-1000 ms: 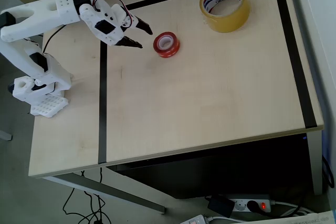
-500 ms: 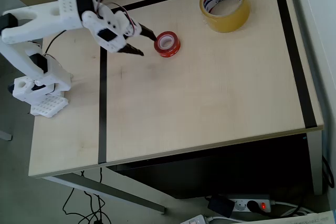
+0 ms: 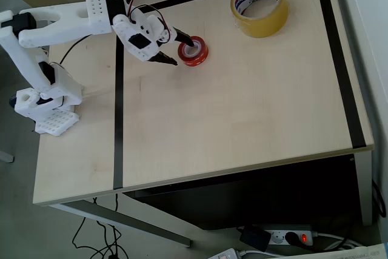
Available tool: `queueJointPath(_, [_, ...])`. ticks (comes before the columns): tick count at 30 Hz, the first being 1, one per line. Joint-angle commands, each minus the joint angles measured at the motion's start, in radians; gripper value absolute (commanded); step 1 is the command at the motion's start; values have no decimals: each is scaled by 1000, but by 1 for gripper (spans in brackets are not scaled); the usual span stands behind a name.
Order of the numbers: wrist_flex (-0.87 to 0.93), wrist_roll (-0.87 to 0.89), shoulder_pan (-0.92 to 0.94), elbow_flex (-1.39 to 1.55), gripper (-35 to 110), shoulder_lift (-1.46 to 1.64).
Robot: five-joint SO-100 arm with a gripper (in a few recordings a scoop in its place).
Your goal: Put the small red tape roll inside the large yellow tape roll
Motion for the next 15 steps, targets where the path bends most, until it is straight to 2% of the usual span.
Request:
queueJointPath(1, [-6,-8,-20,-83,23,25])
queueJointPath(7, [-6,-8,-21,-100,23,-20])
queueJointPath(15, [0,-8,-20,-109,8,-63])
